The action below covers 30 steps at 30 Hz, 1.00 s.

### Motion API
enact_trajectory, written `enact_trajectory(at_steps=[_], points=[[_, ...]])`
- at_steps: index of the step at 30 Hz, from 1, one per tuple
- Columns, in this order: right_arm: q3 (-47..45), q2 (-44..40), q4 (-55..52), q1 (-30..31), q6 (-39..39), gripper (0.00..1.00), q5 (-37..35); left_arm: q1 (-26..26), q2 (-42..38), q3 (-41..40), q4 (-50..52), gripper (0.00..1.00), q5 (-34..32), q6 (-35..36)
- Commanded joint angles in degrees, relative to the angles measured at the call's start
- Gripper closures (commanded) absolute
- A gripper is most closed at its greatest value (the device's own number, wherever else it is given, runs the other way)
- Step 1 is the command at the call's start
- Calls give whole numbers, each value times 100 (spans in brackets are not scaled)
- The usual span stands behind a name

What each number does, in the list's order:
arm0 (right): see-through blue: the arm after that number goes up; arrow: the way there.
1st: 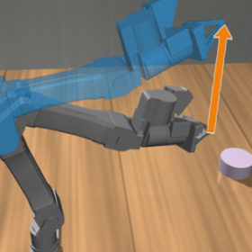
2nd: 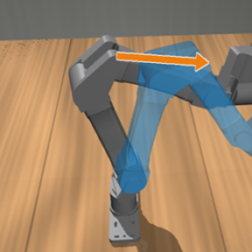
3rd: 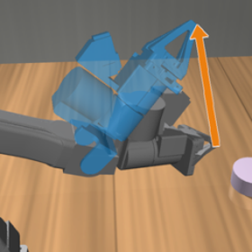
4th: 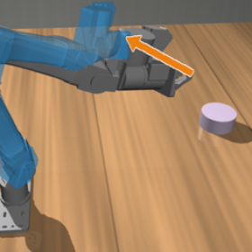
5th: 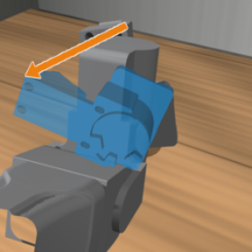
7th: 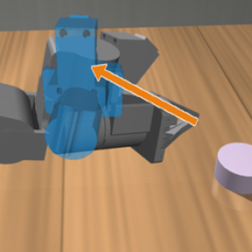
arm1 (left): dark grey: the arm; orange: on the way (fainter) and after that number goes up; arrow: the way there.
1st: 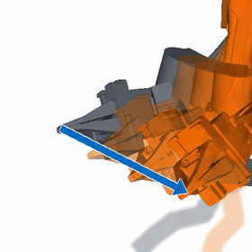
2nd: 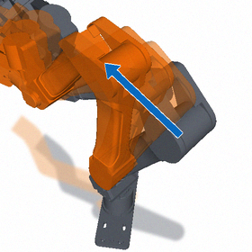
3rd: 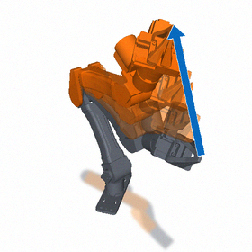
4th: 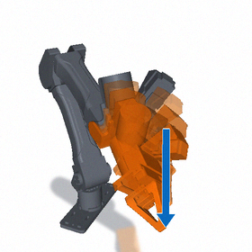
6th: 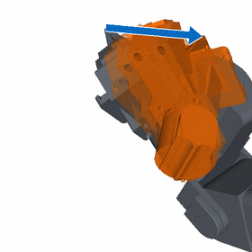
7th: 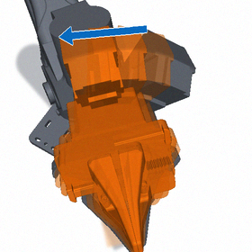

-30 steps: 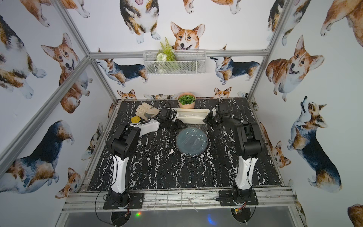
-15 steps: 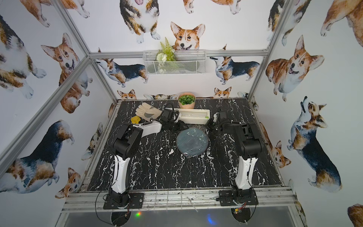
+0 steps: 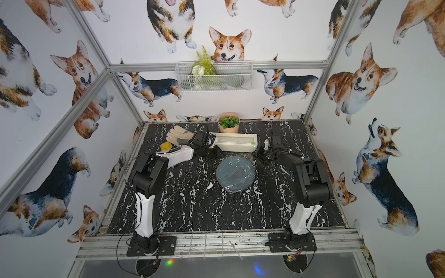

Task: Wrap the plate with plastic wrap
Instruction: Cover the plate with plastic wrap.

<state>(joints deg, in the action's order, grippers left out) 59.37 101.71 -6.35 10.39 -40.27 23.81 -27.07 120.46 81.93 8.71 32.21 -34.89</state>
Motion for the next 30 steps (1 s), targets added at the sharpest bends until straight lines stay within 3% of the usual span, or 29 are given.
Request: enact_trajectory(at_steps=[1,6,10,15,20,24,30], points=[[112,154,-257,0,200,53,-35,8,-23,-73,53,69,-4,72],[409,529,-175,-2,96,64,-58,4,-35,-251,-91,69,-4,-11],[404,743,-121,-2,-173,83,-251,7,-26,-355,-235,69,5,-107],[-110,639,-60,-2,-602,90,-680,5,-10,-414,-300,70,38,-124],[-316,552,-43,-2,-711,89,-730,8,46,-373,-221,71,39,-61],[-240,362,-134,-2,-510,82,-716,6,64,-351,-212,71,35,-53],[-5,-235,-287,-4,120,55,-700,8,56,-329,-212,71,49,-61]])
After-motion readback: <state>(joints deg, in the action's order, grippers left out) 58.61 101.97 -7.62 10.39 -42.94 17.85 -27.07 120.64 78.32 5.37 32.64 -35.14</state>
